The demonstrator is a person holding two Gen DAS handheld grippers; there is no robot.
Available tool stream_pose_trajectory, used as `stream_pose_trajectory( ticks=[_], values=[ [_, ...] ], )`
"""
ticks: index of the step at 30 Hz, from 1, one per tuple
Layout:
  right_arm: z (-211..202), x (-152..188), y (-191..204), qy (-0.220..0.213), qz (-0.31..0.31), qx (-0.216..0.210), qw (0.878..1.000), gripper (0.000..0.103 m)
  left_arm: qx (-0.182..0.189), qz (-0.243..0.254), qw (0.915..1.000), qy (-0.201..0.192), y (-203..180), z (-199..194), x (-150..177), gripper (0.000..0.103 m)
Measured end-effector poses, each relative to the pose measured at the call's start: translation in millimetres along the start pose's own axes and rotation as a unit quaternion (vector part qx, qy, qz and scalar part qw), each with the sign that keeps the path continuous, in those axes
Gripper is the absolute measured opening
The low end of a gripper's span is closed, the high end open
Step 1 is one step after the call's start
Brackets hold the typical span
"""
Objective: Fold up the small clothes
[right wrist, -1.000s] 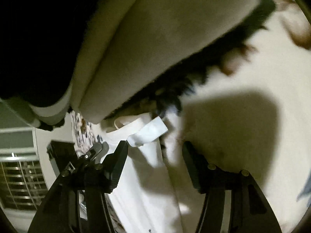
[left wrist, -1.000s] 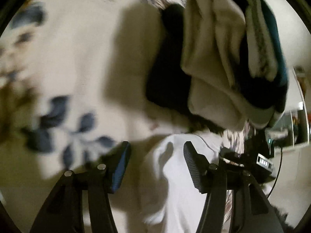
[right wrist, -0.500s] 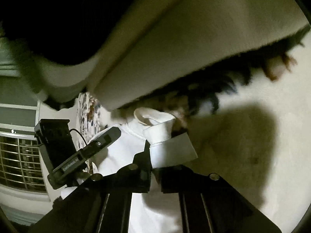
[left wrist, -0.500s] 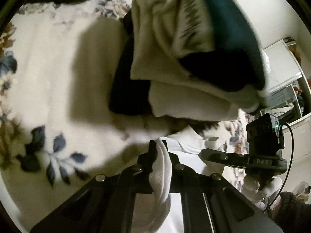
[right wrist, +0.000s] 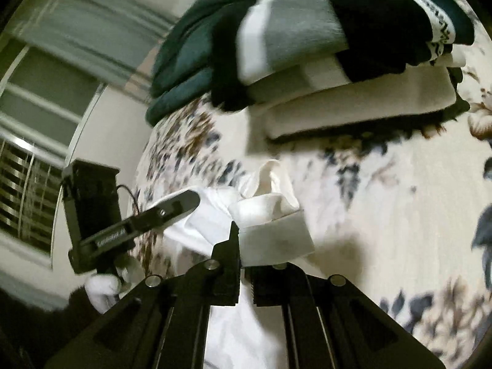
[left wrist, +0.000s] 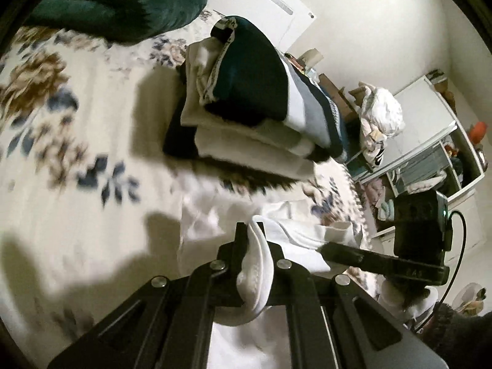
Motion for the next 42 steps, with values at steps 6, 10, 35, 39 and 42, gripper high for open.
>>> stream_pose_trajectory(
  ticks=[6, 10, 35, 39, 42],
  values=[
    [-27.3, 79.2, 41.6, 0.047, -0.03, -0.015, 0.998, 0.005, -0.022, -0.028, 0.9989, 0.029, 5.0, -28.5, 76.8, 0.003],
    [-19.3, 140.4, 57.1, 0.11, -0.045, -0.027, 0.993, 0.005, -0.064, -0.06, 0.9926, 0.084, 24.8, -35.9, 144.3, 0.011],
    [3.0, 263.6, -1.1, 0.18, 0.216, 0.055, 0.958, 0.018, -0.201, -0.058, 0.9737, 0.091, 59.3, 2.6, 195.3, 0.021],
    [-5.2, 299.9, 1.9, 0.23, 0.197, 0.097, 0.948, 0.013, -0.2, -0.068, 0.9699, 0.122, 63.6, -10.5, 223.1, 0.024],
    [-26.7, 297.5, 0.2, 0.204, 0.214, 0.077, 0.952, 0.017, -0.185, -0.097, 0.9709, 0.117, 62.6, -27.1, 213.4, 0.027]
  ],
)
Point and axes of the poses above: each gripper's, at about its wrist camera, not at the fingertips, and z roughly the way its jaws point, y to its left, x to its underside, the point moved 4 cm from there along z, roughly the way its jaws point, and after that the axes turned 11 degrees about -z, right-handed, at the moved point
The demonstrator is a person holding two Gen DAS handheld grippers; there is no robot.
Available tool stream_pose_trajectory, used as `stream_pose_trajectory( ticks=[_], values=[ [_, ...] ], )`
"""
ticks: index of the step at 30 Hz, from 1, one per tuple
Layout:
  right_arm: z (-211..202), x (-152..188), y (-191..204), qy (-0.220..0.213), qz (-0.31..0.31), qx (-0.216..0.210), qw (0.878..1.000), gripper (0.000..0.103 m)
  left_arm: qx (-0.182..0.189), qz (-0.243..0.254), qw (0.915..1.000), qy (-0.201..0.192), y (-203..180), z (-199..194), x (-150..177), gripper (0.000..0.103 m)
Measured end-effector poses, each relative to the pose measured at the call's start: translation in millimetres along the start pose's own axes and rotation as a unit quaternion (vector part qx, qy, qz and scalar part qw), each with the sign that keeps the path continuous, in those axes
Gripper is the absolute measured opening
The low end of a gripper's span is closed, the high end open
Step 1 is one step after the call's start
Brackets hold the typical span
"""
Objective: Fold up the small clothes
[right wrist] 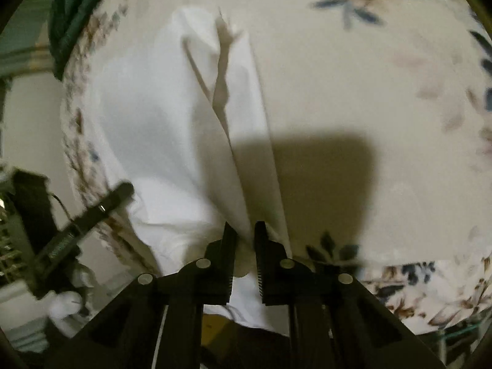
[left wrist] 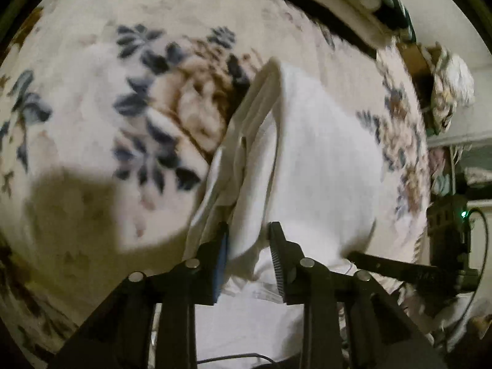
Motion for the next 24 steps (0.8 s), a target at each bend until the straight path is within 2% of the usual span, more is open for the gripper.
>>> stream_pose_trajectory(
  ticks=[1, 2, 3, 4, 6, 8, 12, 13, 15, 16, 17, 20, 24],
  values=[
    [-9.5, -3.7, -2.6, -0.013, 0.006, -0.012, 1.0, 0.029, 0.009, -0.007, 0.9999, -0.011, -0.1, -8.3, -7.7, 0.03],
    [-18.8, -8.6, -4.3, -0.026, 0.011, -0.021, 0.999, 0.05, 0.03, -0.011, 0.9992, -0.024, -1.7, -15.8, -17.5, 0.037],
    [-28.1, -15.8, -8.1, -0.045, 0.016, -0.033, 0.998, 0.06, 0.049, -0.014, 0.998, -0.038, -3.8, -20.9, -28.7, 0.046],
    [-36.5, -24.5, -12.0, -0.065, 0.023, -0.046, 0.997, 0.074, 0.061, -0.015, 0.997, -0.046, -6.1, -21.7, -38.3, 0.064],
    [-46.4, -43.5, -16.9, -0.094, 0.029, -0.071, 0.993, 0.076, 0.091, -0.012, 0.9941, -0.058, -10.9, -17.2, -61.5, 0.067],
    [-45.1, -66.8, -18.1, -0.1, 0.021, -0.101, 0.99, 0.08, 0.102, -0.004, 0.9938, -0.043, -15.7, 3.5, -86.7, 0.067],
    [-16.5, -98.3, -25.9, -0.079, 0.03, -0.14, 0.987, 0.081, 0.134, 0.004, 0.9907, 0.018, -23.5, 51.2, -110.7, 0.067],
    [-8.6, -102.9, -28.1, -0.074, 0.032, -0.152, 0.985, 0.081, 0.139, 0.006, 0.9899, 0.026, -26.0, 59.5, -112.5, 0.066],
    [-0.9, -108.4, -27.9, -0.067, 0.038, -0.17, 0.982, 0.08, 0.145, 0.019, 0.9891, 0.018, -30.4, 58.8, -113.4, 0.06],
    [2.1, -113.1, -25.0, -0.071, 0.036, -0.175, 0.981, 0.069, 0.145, 0.029, 0.989, 0.011, -34.4, 56.4, -112.6, 0.033],
    [2.3, -115.4, -21.9, -0.073, 0.03, -0.173, 0.982, 0.044, 0.142, 0.034, 0.9893, 0.01, -36.1, 54.6, -112.0, 0.026],
    [12.6, -125.7, -6.1, -0.074, 0.03, -0.155, 0.985, 0.024, 0.139, 0.032, 0.9898, -0.005, -39.6, 41.8, -112.3, 0.02],
    [-3.2, -140.3, 6.6, -0.09, 0.026, -0.14, 0.986, 0.019, 0.146, 0.035, 0.9885, -0.019, -52.8, 26.9, -131.7, 0.019]
  ],
)
Point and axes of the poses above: each gripper's, at about its wrist camera, not at the fingertips, and z roughly the way its jaws point, y to its left, x to its underside, the point moved 4 cm from there along z, roughly the way its jaws point, and after that the axes turned 11 degrees about -z, right-handed, at the moved point
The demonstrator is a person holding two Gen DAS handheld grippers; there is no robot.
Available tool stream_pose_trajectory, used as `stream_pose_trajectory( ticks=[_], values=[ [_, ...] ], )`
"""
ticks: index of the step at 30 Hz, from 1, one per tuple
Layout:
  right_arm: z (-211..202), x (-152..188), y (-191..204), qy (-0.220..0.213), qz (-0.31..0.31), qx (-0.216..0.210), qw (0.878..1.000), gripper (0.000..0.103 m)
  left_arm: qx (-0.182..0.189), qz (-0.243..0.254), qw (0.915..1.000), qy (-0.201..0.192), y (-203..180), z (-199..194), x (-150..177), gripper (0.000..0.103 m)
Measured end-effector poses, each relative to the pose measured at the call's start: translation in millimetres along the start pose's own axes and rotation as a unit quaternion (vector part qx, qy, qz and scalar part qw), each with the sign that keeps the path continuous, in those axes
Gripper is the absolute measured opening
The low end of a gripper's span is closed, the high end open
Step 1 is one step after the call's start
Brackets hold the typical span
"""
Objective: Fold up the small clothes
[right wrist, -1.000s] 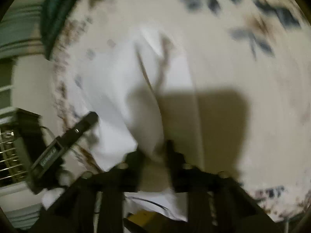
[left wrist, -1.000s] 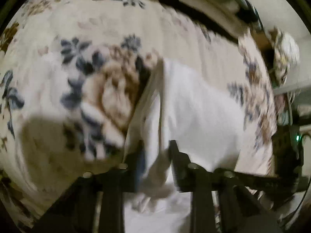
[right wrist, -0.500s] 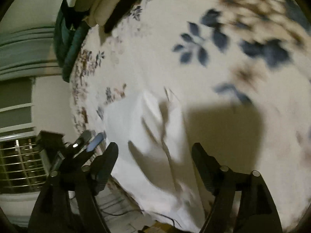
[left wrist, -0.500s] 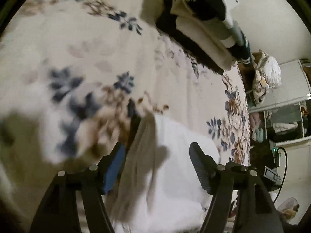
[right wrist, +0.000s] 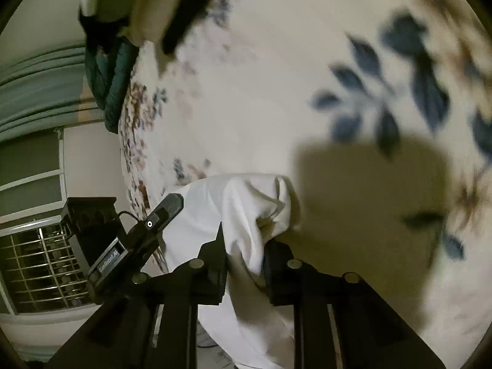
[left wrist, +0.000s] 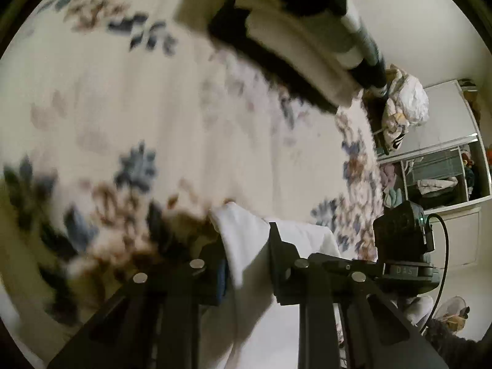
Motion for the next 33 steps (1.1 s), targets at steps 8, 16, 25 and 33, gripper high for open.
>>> stream_pose_trajectory(
  ticks=[8, 16, 25, 33],
  values=[
    [-11.1, -93.6, 40.7, -0.04, -0.035, 0.031, 0.998, 0.021, -0.006, -0.005, 0.9999, -0.014, -12.4, 13.3, -95.2, 0.026],
    [-31.1, -55.6, 21.4, 0.022, -0.06, 0.127, 0.99, 0.065, -0.04, -0.009, 0.9986, -0.034, 17.1, -37.0, -45.2, 0.056],
    [-68.6, 118.4, -48.7, 0.074, 0.029, 0.116, 0.99, 0.065, -0.126, -0.11, 0.986, 0.003, 91.4, -93.0, 134.4, 0.056],
    [-55.2, 203.6, -77.4, 0.096, 0.075, 0.093, 0.988, 0.065, -0.192, -0.11, 0.9748, 0.028, 110.7, -65.5, 203.9, 0.054]
  ],
)
Point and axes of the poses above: each gripper's, at about its wrist camera, not at the fingertips, and z roughly the way its jaws point, y to its left, x to its underside, the point moved 4 cm from there along z, roughly the way its jaws point, and after that the axes turned 11 degrees about -z, right-handed, at the moved point
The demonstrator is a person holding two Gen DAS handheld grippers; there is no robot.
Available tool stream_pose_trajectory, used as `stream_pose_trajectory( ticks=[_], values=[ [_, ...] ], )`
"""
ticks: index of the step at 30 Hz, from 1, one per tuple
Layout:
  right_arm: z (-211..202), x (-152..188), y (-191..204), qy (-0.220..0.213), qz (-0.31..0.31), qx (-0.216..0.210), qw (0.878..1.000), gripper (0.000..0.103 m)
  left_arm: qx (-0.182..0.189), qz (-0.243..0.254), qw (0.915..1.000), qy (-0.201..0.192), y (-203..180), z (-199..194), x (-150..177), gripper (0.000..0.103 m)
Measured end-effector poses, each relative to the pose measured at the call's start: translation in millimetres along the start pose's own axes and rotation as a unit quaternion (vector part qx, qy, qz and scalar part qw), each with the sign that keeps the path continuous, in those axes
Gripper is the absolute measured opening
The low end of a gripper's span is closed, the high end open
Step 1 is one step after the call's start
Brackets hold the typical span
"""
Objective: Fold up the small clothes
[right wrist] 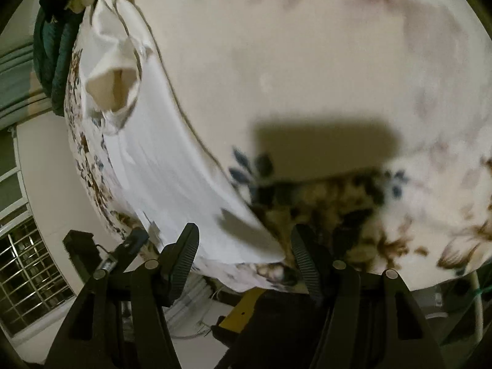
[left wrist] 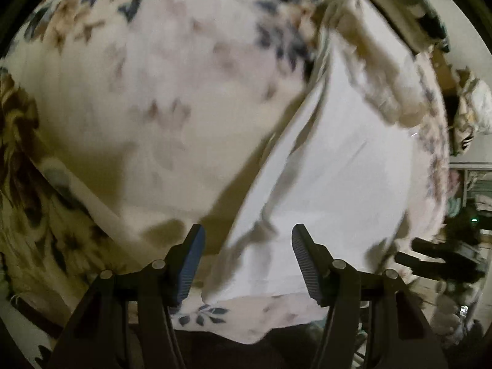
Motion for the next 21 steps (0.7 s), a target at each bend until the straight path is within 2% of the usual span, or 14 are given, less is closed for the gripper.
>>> stream_pose_trajectory(
  ticks=[1, 2, 3, 4, 5, 6, 7, 8, 13, 17, 19, 21],
  values=[
    [8.1, 1.5, 3.4, 0.002, -0.002, -0.002, 1.0, 0.065, 0.001, -0.003, 1.0, -0.007, -1.3, 3.1, 1.0, 0.047],
    [15.6, 1.4, 7.1, 0.005, -0.006, 0.003, 1.0, 0.065, 0.005, -0.002, 0.9998, -0.019, -3.9, 1.9, 2.0, 0.022],
    [25.0, 0.7, 12.9, 0.007, -0.013, 0.014, 1.0, 0.065, 0.009, 0.001, 0.9995, -0.03, -8.2, -0.7, 3.2, 0.009],
    [31.6, -0.1, 18.4, 0.006, -0.021, 0.023, 0.999, 0.065, 0.01, 0.001, 0.9994, -0.033, -11.0, -1.9, 4.2, 0.003],
    [36.0, -0.1, 21.5, 0.004, -0.028, 0.034, 0.999, 0.061, 0.014, 0.001, 0.9992, -0.037, -13.6, -3.8, 5.5, 0.003],
    [37.7, -0.8, 24.9, -0.001, -0.033, 0.042, 0.999, 0.053, 0.021, -0.002, 0.999, -0.041, -15.2, -6.2, 6.7, 0.003],
    [38.6, 0.6, 27.2, -0.009, -0.038, 0.052, 0.998, 0.023, 0.03, -0.008, 0.9986, -0.042, -16.5, -9.3, 8.3, 0.002],
    [40.0, 1.3, 28.1, -0.011, -0.041, 0.063, 0.997, 0.004, 0.037, -0.012, 0.9983, -0.042, -17.7, -10.7, 10.7, 0.002],
    [34.4, 8.8, 36.9, -0.043, -0.046, 0.084, 0.994, 0.002, 0.089, -0.052, 0.9938, -0.041, -11.9, -30.5, 12.5, 0.002],
    [19.2, 16.3, 39.5, -0.057, -0.037, 0.073, 0.995, 0.001, 0.153, -0.103, 0.9823, -0.033, -10.0, -45.8, 15.7, 0.001],
    [9.1, 14.5, 38.0, -0.06, -0.038, 0.073, 0.995, 0.001, 0.153, -0.11, 0.9814, -0.034, -6.5, -44.4, 17.0, 0.001],
    [3.5, 13.1, 33.8, -0.06, -0.037, 0.077, 0.995, 0.001, 0.123, -0.097, 0.987, -0.035, -3.0, -35.2, 19.6, 0.001]
  ],
)
Point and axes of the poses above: each gripper's, at about its wrist camera, not at the fingertips, and z roughly the way its jaws point, y to its left, x to its underside, the point moved 4 cm from there along z, roughly the way its jaws point, and after that the axes turned 11 degrees about -z, right-handed, at the moved point
